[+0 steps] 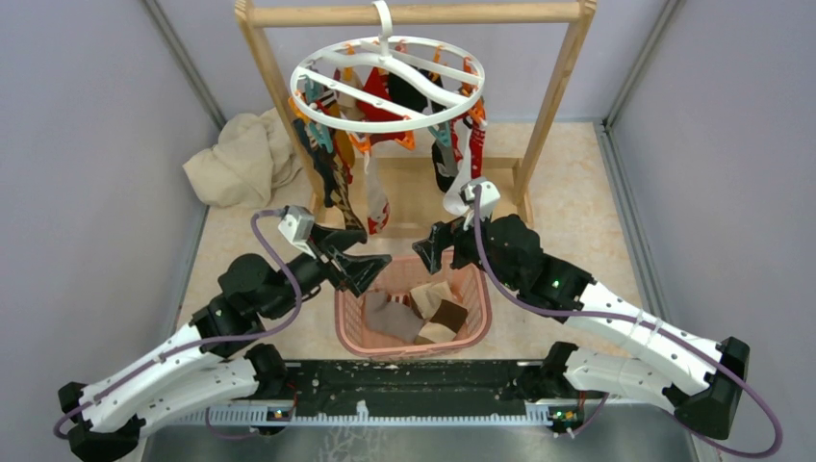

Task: Remove the socks clipped to the hanger
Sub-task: Remove the sock from the hanger.

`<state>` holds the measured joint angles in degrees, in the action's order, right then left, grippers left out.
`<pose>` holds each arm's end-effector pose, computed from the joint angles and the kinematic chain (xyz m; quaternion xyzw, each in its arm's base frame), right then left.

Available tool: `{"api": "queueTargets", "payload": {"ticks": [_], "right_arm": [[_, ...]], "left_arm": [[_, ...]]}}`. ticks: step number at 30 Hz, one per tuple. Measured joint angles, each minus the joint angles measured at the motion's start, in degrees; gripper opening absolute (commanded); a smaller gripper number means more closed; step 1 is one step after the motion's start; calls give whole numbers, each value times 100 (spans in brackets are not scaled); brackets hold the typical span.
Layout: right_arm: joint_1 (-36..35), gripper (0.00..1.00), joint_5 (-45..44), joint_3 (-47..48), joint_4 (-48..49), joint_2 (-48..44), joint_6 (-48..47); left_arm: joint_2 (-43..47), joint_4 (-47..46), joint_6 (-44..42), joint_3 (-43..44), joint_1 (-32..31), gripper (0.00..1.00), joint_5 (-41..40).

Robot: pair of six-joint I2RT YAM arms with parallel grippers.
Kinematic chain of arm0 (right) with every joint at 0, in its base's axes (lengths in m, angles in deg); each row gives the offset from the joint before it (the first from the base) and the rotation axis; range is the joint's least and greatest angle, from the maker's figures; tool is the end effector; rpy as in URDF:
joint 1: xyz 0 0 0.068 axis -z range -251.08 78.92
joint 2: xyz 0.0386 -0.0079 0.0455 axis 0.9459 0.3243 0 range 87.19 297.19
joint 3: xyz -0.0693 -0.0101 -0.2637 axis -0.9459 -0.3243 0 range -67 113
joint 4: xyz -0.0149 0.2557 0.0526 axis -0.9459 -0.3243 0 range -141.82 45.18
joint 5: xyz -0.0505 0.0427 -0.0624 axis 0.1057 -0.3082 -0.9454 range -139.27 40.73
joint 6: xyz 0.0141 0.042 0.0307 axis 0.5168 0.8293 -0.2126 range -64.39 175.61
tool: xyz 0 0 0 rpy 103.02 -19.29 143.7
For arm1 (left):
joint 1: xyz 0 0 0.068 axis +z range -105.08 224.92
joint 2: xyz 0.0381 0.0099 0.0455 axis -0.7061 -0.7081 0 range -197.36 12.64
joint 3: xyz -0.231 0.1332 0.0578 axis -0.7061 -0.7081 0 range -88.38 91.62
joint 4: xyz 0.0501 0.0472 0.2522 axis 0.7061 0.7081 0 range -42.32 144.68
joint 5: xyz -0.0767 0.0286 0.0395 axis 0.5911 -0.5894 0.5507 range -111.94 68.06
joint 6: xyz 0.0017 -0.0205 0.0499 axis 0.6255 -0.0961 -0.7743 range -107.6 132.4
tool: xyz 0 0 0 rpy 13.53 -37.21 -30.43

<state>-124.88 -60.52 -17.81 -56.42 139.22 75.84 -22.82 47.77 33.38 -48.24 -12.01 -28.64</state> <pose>0.1300 0.1659 0.3423 -0.1696 0.7703 0.3053 0.5335 0.0871 -0.1261 0.3551 0.1681 0.6573 -0.4303 0.5954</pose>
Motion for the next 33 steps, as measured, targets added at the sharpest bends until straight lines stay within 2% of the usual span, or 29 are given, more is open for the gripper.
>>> {"api": "queueTargets", "payload": {"ticks": [7, 16, 27, 33], "right_arm": [[0, 97, 0, 0, 0, -4, 57], [0, 97, -15, 0, -44, -20, 81], [0, 96, -107, 0, -131, -205, 105], [0, 96, -109, 0, -142, -205, 129]], "left_arm": [[-9, -243, -35, -55, 0, 99, 136], [-734, -496, -267, -33, 0, 99, 326], [-1154, -802, -568, 76, -9, 99, -802], [-1495, -1429, -911, -55, -11, 88, -1176]]}}
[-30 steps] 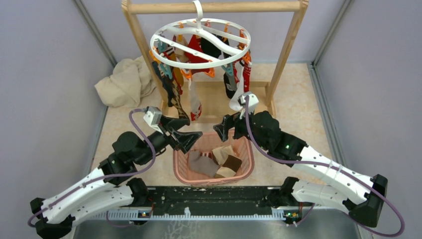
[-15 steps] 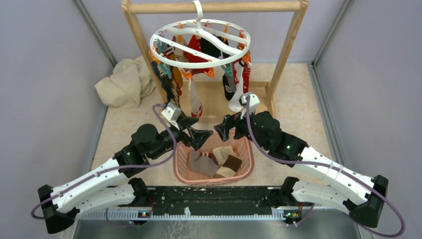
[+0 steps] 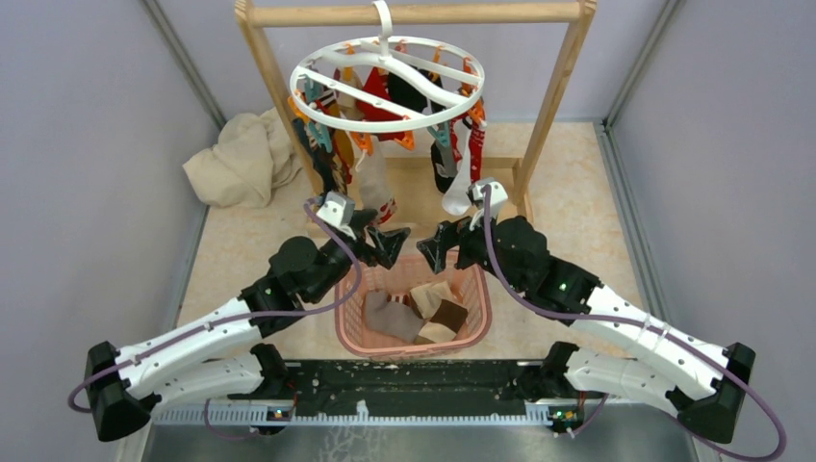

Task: Remove the socks clipped to the hanger
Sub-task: Remove the sock from the hanger.

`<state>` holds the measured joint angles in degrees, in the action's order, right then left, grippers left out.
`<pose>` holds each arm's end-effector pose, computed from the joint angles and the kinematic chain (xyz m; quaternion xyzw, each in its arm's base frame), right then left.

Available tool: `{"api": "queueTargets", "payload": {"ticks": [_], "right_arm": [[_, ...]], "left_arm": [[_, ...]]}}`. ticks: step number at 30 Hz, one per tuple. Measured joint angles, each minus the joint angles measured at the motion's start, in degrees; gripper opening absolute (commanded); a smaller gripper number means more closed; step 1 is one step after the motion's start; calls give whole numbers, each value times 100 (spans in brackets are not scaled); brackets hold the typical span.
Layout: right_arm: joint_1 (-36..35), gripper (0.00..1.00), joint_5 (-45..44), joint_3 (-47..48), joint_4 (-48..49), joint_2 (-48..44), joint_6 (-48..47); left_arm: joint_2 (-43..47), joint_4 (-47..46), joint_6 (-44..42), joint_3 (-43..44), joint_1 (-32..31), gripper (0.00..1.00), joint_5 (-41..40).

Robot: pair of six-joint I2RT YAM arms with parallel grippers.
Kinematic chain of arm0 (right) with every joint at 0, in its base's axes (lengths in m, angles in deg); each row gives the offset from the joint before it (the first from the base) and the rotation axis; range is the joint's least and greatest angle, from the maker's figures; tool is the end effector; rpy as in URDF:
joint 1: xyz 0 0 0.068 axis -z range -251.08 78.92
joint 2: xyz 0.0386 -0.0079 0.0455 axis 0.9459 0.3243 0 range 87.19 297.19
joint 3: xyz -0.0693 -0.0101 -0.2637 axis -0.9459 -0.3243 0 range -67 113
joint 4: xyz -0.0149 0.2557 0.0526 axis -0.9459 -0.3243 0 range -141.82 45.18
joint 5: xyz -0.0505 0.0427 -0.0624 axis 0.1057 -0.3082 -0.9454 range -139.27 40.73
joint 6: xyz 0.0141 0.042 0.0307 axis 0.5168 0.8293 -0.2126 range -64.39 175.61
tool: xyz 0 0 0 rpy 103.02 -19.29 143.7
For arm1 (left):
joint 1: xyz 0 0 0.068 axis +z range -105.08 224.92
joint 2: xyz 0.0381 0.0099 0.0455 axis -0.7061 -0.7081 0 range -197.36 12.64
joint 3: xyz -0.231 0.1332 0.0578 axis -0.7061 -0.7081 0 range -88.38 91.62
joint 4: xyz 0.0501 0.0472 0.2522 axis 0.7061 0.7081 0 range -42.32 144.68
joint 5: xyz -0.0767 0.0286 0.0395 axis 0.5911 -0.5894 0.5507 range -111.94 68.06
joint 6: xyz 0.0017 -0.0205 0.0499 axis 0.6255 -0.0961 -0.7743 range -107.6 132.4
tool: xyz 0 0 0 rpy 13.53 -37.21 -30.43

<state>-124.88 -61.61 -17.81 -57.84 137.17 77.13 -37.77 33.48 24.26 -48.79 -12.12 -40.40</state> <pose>0.1252 0.1582 0.3464 -0.1538 0.7700 0.3079 0.5373 0.1244 -0.1711 0.3362 0.1524 0.6700 -0.3155 0.6545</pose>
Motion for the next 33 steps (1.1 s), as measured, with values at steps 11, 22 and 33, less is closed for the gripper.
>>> {"api": "queueTargets", "payload": {"ticks": [11, 22, 33], "right_arm": [[0, 96, 2, 0, -28, -68, 63], [0, 95, 7, 0, -26, -79, 122], [0, 95, 92, 0, 2, 46, 173]], "left_arm": [[-450, -459, -402, -79, 0, 86, -361], [-205, -868, -734, -468, 0, 99, -699], [881, -929, -774, -1038, 0, 99, -282]]}}
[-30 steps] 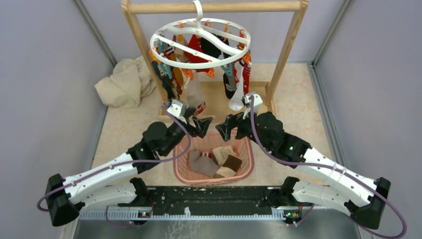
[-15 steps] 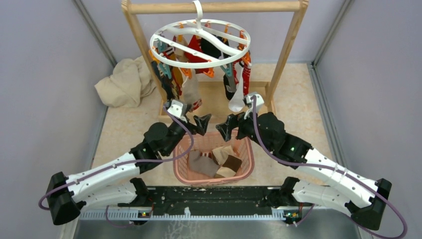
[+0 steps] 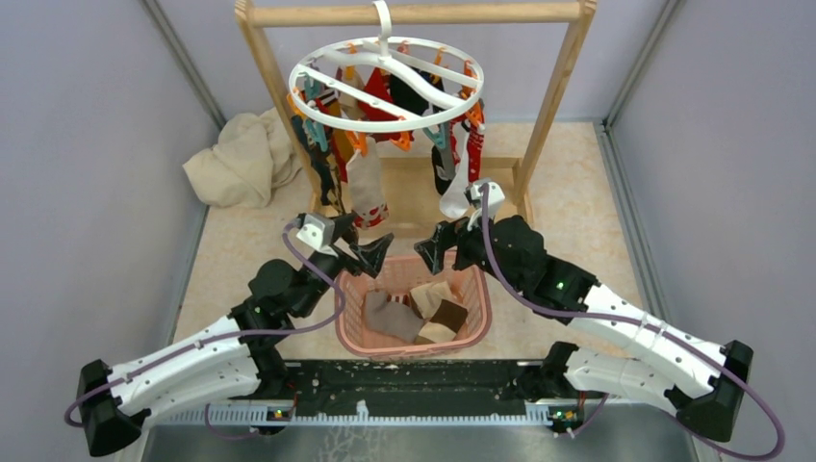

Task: Remove the socks clipped to the hanger
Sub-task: Remove the sock from the hanger.

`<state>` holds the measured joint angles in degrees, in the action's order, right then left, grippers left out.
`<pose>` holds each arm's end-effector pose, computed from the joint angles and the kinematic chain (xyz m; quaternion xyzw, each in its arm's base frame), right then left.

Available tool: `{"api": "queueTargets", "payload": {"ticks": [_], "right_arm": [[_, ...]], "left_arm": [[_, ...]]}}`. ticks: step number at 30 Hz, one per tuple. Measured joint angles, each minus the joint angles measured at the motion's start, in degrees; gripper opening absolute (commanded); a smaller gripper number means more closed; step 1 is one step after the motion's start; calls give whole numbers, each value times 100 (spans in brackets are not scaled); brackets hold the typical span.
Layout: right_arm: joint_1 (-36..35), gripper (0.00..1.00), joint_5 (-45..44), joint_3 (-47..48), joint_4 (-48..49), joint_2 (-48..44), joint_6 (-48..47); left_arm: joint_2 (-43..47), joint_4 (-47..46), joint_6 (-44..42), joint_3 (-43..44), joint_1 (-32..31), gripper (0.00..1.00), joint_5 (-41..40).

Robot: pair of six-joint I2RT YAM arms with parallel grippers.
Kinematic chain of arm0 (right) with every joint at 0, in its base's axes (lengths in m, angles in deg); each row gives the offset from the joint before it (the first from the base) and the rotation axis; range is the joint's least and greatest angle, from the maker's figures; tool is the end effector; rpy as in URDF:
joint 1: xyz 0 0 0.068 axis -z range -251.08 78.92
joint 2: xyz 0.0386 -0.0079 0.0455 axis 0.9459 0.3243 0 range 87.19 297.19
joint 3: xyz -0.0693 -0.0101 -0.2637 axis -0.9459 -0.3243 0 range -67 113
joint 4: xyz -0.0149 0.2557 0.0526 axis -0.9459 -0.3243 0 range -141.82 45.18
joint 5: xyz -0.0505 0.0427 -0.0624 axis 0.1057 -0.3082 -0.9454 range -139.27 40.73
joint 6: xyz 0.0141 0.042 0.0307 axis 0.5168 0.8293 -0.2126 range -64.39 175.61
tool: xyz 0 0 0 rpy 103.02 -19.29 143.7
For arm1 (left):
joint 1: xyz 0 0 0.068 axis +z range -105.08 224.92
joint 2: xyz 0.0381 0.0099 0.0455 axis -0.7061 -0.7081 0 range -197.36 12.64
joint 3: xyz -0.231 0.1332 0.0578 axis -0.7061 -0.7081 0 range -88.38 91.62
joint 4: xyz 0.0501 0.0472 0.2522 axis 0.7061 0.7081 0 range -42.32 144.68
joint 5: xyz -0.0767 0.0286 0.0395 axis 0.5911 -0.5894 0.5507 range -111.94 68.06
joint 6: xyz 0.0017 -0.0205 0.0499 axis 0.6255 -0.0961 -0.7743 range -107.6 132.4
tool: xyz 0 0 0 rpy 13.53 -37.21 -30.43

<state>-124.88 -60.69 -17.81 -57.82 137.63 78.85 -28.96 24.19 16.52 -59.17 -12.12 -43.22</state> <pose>0.1259 0.1602 0.3450 -0.1480 0.7737 0.3191 0.5269 0.1087 -0.1439 0.3154 0.1507 0.6227 -0.2850 0.7130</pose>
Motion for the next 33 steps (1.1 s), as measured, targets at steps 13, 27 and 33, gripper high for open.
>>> {"api": "queueTargets", "payload": {"ticks": [13, 27, 33], "right_arm": [[0, 95, 61, 11, -31, 79, 4], [0, 95, 61, 11, -28, 61, 42], [0, 95, 63, 11, -24, 63, 48]], "left_arm": [[-798, -645, -321, -72, 0, 99, 46], [-52, -428, -542, -120, 2, 99, -455], [457, -57, -501, -321, 0, 99, -286]]}}
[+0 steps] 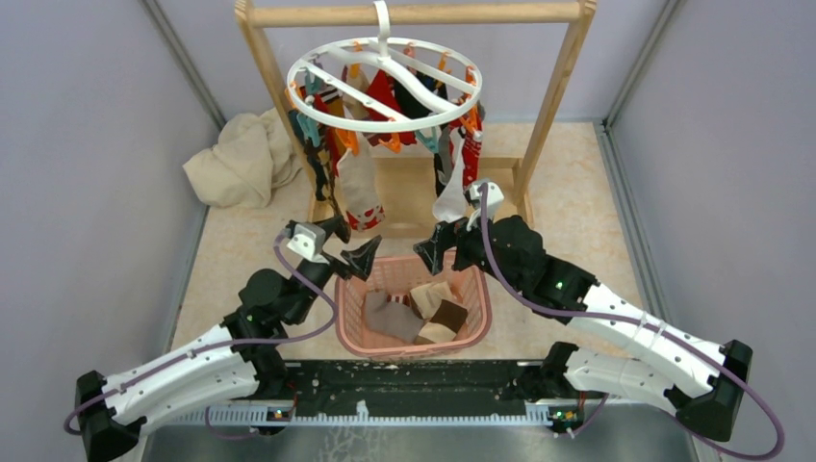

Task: Remove the socks clipped to the hanger
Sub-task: Remove the sock from the hanger.

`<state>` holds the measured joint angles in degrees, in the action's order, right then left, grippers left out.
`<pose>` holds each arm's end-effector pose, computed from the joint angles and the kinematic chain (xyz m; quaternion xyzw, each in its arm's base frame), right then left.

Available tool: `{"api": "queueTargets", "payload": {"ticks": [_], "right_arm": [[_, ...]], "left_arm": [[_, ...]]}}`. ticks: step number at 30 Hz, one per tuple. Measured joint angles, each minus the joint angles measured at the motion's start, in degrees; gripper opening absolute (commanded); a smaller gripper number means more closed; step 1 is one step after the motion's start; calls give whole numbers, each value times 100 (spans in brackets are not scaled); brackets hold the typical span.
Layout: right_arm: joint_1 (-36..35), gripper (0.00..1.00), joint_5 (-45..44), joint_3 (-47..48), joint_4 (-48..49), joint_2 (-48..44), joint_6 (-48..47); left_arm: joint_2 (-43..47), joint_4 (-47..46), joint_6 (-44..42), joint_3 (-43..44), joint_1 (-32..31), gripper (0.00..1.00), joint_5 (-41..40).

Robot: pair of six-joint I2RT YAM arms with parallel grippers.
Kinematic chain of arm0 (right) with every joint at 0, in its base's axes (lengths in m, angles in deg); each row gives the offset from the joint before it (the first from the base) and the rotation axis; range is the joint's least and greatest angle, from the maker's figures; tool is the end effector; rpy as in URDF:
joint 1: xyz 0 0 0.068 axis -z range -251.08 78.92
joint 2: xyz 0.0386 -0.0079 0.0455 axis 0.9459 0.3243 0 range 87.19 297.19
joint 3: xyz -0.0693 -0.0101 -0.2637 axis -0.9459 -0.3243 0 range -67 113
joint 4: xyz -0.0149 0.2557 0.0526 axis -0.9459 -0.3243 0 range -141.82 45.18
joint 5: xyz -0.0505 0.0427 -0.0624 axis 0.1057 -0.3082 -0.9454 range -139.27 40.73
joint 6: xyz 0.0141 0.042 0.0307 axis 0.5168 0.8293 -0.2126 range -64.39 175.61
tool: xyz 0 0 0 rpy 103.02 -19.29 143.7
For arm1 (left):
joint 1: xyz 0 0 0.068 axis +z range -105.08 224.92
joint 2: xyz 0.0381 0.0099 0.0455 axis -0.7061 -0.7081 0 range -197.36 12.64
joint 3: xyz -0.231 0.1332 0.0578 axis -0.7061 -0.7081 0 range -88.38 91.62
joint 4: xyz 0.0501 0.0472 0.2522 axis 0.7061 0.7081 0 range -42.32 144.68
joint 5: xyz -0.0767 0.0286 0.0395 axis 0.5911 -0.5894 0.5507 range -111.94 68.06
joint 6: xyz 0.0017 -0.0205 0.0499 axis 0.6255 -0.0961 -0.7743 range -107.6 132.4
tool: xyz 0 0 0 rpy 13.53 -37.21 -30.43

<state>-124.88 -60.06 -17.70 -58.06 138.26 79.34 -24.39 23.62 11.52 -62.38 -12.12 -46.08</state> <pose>0.1271 0.1624 0.3431 -0.1496 0.7777 0.3214 0.5192 0.1019 -0.1305 0.3085 0.1515 0.6118 -0.2454 0.7366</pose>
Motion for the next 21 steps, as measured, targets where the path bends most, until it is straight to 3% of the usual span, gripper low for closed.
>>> {"api": "queueTargets", "payload": {"ticks": [10, 21], "right_arm": [[0, 95, 15, 0, 0, 7, 0], [0, 95, 13, 0, -13, -7, 2]], "left_arm": [[52, 162, -26, -127, 0, 99, 28], [-1440, -929, -356, -138, 125, 99, -7]]}}
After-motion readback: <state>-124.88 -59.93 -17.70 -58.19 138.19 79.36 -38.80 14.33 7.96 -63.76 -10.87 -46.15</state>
